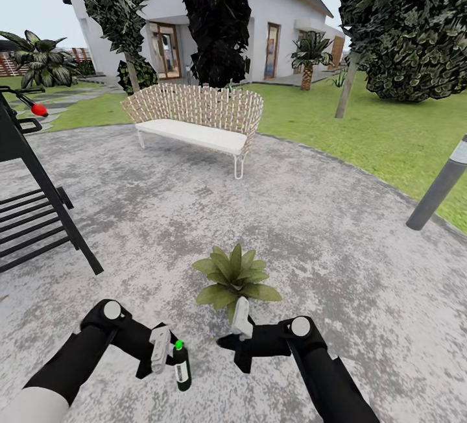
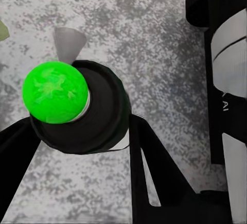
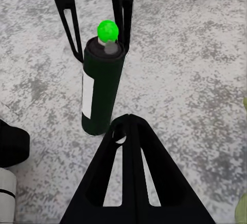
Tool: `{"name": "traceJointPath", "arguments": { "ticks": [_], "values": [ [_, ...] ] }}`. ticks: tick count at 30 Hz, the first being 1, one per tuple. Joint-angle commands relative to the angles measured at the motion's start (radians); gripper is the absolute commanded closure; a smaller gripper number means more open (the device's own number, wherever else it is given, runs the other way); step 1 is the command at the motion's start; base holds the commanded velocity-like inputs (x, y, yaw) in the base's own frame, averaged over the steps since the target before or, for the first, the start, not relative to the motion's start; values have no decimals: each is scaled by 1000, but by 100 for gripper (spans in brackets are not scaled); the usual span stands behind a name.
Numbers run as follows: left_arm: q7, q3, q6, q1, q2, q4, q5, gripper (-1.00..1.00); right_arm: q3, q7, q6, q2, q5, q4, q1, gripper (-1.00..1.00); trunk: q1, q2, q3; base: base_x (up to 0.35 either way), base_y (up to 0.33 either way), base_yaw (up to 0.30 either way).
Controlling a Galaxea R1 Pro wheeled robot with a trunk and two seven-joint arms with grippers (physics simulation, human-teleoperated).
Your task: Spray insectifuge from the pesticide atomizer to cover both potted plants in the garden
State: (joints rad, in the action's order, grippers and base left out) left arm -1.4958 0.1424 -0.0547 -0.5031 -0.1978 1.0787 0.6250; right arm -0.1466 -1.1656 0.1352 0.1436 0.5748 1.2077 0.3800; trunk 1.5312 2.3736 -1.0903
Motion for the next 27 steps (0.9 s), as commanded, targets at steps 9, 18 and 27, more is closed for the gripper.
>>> {"name": "traceJointPath", "arguments": {
  "ticks": [9,18,27],
  "values": [
    [-8,2,-8,-10,-25,1,37,100,-1,-3,11,-70,2,1,0,100,0,0,-1,0,0,0],
    [-14,-231,-7,4,-42,3,120,100,35,373,-105,-297,-10,-416,-1,-100,0,0,-1,0,0,0],
    [-15,-229,-5,3,-38,3,116,100,34,371,-186,-243,-10,-412,-1,-100,0,0,-1,0,0,0]
  ]
}}
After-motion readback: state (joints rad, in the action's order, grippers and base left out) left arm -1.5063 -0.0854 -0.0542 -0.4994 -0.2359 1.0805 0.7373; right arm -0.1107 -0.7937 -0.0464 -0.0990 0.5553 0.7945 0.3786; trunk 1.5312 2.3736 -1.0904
